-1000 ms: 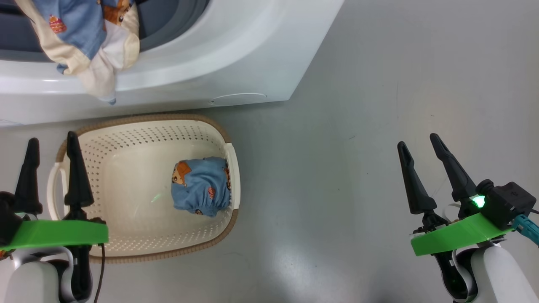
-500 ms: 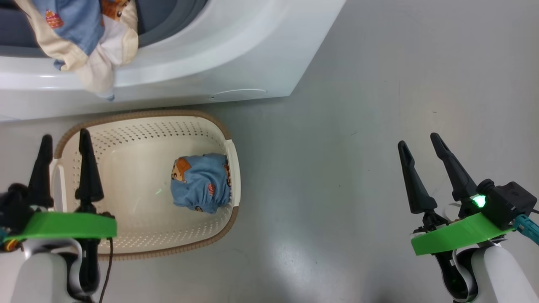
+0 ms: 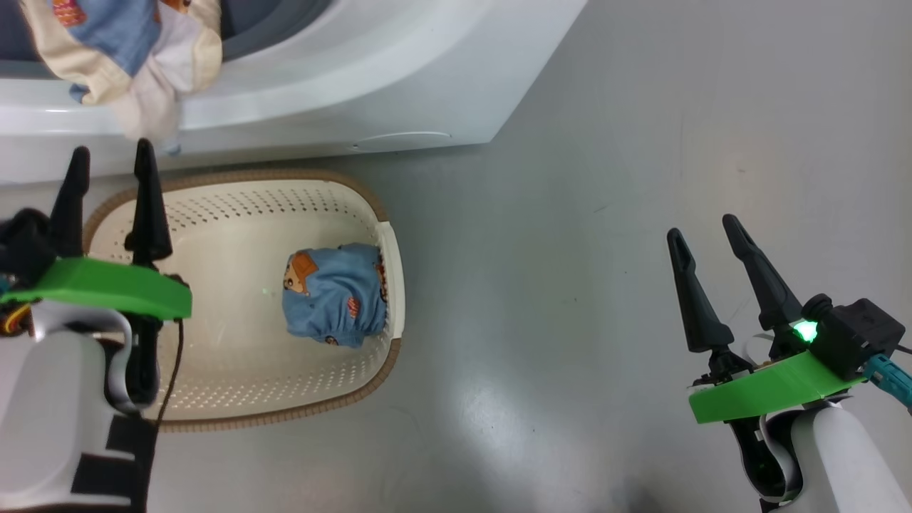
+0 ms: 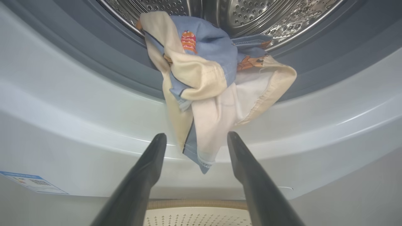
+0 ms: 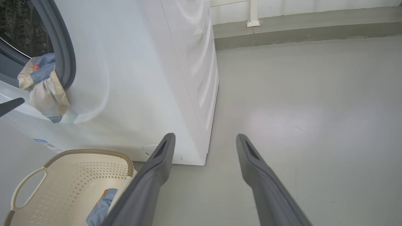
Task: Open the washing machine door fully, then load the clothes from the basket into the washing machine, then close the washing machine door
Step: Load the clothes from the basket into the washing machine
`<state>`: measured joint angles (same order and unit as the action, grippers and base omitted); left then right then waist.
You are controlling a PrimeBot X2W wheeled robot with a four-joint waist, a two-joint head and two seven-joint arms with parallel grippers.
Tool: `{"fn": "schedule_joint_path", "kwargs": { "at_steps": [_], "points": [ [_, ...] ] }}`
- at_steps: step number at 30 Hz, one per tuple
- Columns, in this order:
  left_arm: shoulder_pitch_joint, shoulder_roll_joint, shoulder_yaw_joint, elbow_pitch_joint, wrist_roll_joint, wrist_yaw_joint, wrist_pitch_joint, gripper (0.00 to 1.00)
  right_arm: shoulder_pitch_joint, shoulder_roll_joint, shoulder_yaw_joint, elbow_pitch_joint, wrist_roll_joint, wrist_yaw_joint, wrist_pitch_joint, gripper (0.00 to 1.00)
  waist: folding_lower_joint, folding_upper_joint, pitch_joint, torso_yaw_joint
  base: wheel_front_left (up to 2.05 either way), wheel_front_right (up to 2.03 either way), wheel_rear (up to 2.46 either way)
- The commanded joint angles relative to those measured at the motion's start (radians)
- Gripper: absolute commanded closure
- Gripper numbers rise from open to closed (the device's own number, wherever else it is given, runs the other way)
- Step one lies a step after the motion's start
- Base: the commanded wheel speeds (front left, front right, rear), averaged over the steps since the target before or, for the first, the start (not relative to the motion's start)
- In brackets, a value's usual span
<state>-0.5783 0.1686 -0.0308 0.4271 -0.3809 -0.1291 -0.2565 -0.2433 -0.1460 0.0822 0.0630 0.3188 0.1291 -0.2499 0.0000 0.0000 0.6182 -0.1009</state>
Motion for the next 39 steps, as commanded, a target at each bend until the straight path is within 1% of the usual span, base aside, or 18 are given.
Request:
{"fn": "schedule_joint_path", "kwargs": {
  "at_steps": [1, 12, 18, 25, 26, 27, 28, 29, 32, 37, 39],
  "points": [
    [-0.038, 0.050, 0.008, 0.022, -0.010, -0.002, -0.005, 0.00, 0.002, 0.003, 0.023, -0.025, -0.004, 0.002, -0.012, 0.00, 0.0000, 0.0000, 0.014, -0.009, 0.00, 0.00, 0.00],
    [-0.202, 0.094, -0.036, 0.188, -0.059, -0.002, -0.005, 0.00, -0.015, 0.011, 0.024, -0.030, -0.004, 0.002, -0.012, 0.00, 0.0000, 0.0000, 0.050, -0.026, 0.00, 0.00, 0.00],
    [-0.250, 0.110, -0.044, 0.195, -0.067, -0.002, -0.005, 0.00, -0.020, 0.012, 0.023, -0.033, -0.006, 0.002, -0.012, 0.00, 0.0000, 0.0000, 0.062, -0.029, 0.00, 0.00, 0.00],
    [-0.258, 0.103, -0.034, 0.183, -0.053, -0.002, -0.005, 0.00, -0.022, 0.013, 0.024, -0.033, -0.007, 0.002, -0.012, 0.00, 0.0000, 0.0000, 0.063, -0.027, 0.00, 0.00, 0.00],
    [-0.260, 0.100, -0.034, 0.180, -0.052, -0.002, -0.005, 0.21, -0.023, 0.012, 0.024, -0.033, -0.007, 0.002, -0.012, 0.00, 0.0000, 0.0000, 0.064, -0.026, 0.00, 0.00, 0.00],
    [-0.261, 0.098, -0.036, 0.178, -0.052, -0.002, -0.005, 0.48, -0.024, 0.012, 0.024, -0.033, -0.007, 0.002, -0.012, 0.00, 0.0000, 0.0000, 0.065, -0.025, 0.00, 0.00, 0.00],
    [-0.262, 0.096, -0.040, 0.177, -0.051, -0.002, -0.005, 0.60, -0.025, 0.012, 0.025, -0.034, -0.007, 0.002, -0.012, 0.00, 0.0000, 0.0000, 0.065, -0.024, 0.00, 0.00, 0.00],
    [-0.262, 0.095, -0.043, 0.177, -0.050, -0.002, -0.005, 0.64, -0.026, 0.011, 0.025, -0.034, -0.007, 0.002, -0.012, 0.00, 0.0000, 0.0000, 0.065, -0.024, 0.00, 0.00, 0.00],
    [-0.256, 0.090, -0.050, 0.178, -0.052, -0.002, -0.005, 0.67, -0.026, 0.013, 0.027, -0.033, -0.007, 0.002, -0.012, 0.00, 0.0000, 0.0000, 0.062, -0.023, 0.00, 0.00, 0.00],
    [-0.242, 0.083, -0.055, 0.166, -0.057, -0.002, -0.005, 1.00, -0.025, 0.013, 0.029, -0.034, -0.006, 0.002, -0.012, 0.00, 0.0000, 0.0000, 0.060, -0.022, 0.00, 0.00, 0.00],
    [-0.233, 0.078, -0.060, 0.155, -0.059, -0.002, -0.005, 1.00, -0.023, 0.013, 0.028, -0.034, -0.006, 0.002, -0.012, 0.00, 0.0000, 0.0000, 0.058, -0.021, 0.00, 0.00, 0.00]
  ]
}}
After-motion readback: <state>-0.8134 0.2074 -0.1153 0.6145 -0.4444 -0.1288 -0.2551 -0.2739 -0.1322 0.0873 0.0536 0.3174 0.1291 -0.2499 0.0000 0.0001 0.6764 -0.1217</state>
